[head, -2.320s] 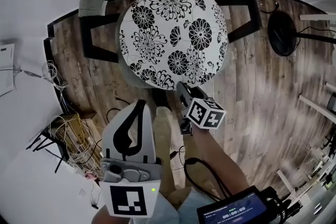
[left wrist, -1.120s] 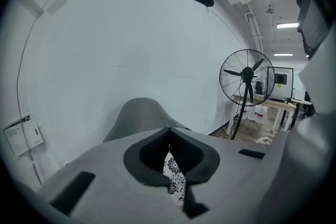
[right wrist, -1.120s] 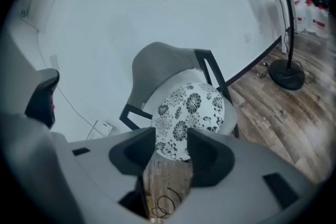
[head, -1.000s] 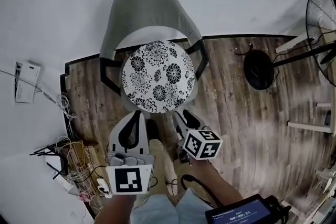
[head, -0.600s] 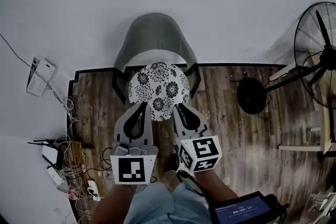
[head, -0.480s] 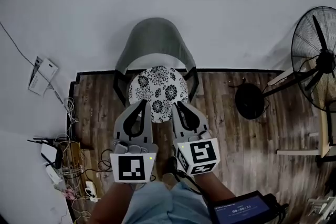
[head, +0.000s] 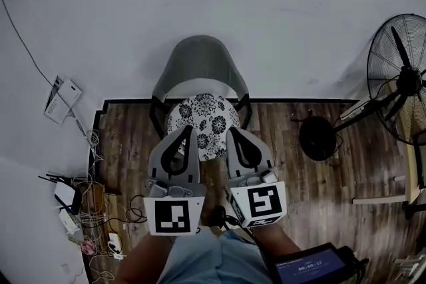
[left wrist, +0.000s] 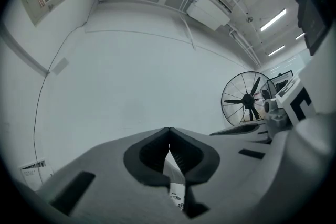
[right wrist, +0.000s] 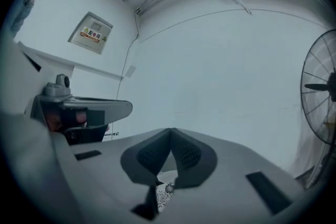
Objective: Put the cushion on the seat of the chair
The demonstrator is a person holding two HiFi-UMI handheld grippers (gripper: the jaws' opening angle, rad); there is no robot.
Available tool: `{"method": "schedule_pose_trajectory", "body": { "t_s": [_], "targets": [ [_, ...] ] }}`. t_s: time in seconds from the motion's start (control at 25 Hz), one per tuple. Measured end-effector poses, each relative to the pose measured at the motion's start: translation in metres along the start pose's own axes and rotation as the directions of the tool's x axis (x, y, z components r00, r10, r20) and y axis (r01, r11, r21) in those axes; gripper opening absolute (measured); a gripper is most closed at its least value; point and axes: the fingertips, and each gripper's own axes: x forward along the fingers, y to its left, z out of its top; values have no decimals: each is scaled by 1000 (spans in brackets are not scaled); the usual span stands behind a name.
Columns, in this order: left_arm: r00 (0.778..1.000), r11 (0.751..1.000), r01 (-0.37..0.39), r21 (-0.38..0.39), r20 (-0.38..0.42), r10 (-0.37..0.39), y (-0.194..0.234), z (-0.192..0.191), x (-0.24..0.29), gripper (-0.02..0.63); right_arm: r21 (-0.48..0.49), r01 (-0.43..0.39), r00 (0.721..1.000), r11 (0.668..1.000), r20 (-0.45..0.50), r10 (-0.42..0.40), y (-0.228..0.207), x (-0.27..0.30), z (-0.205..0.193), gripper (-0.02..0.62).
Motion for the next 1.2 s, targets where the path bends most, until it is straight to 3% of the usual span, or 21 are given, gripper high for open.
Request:
{"method": "schedule_pose_trajectory", "body": {
  "t_s": [0.72, 1.2],
  "targets": [
    [1000, 999, 25, 31, 15, -26, -14, 10, 6, 9, 11, 8, 1000, 1000, 26, -9, -10, -10, 5, 5],
    [999, 999, 37, 29, 3, -37, -16, 4, 15, 9, 12, 37, 999, 999, -9, -37, -19, -6, -3, 5]
  ]
}}
